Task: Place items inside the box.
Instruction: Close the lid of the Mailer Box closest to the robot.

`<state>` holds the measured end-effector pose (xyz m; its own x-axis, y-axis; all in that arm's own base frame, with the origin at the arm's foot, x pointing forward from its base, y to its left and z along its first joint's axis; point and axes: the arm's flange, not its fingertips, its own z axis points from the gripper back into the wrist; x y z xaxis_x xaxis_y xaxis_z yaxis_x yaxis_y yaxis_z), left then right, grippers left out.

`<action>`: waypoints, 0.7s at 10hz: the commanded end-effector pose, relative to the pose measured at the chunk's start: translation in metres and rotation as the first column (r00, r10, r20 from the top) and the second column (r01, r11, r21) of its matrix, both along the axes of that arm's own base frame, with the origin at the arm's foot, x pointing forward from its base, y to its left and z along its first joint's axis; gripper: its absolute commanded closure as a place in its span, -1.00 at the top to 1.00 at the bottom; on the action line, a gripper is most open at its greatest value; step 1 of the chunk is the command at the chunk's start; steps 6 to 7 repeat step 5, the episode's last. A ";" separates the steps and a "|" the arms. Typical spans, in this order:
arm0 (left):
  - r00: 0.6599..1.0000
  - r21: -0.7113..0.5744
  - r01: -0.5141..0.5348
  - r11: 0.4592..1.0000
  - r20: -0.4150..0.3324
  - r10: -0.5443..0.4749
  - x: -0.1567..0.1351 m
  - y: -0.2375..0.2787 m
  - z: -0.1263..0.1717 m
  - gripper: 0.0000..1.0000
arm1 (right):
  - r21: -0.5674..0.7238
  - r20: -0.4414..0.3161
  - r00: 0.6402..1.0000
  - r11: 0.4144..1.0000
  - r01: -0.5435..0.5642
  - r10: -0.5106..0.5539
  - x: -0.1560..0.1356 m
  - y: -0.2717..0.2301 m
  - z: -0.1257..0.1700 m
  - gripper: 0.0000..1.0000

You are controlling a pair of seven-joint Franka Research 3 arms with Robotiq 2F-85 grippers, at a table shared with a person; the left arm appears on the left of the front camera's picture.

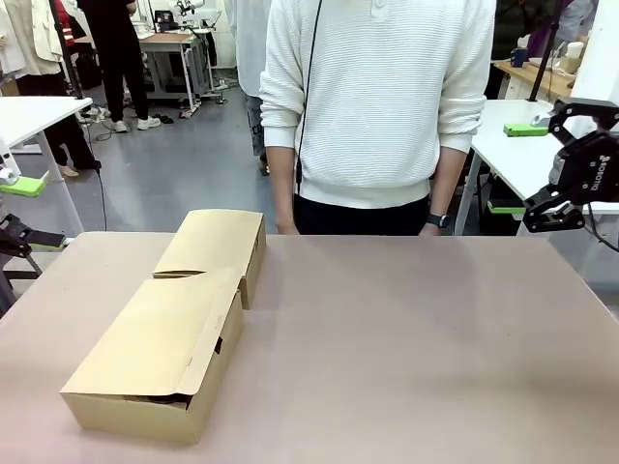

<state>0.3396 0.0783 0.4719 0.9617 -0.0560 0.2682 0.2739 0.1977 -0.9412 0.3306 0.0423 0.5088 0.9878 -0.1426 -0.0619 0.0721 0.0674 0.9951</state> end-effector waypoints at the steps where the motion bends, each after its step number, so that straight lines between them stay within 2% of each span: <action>1: 1.000 0.012 -0.004 1.000 0.029 0.003 -0.004 -0.004 -0.004 1.00 | 0.020 0.009 1.000 1.000 0.004 -0.004 0.001 0.002 0.004 1.00; 7: 1.000 0.012 -0.004 1.000 0.029 0.003 -0.004 -0.004 -0.004 1.00 | 0.020 0.009 1.000 1.000 0.004 -0.004 0.001 0.002 0.004 1.00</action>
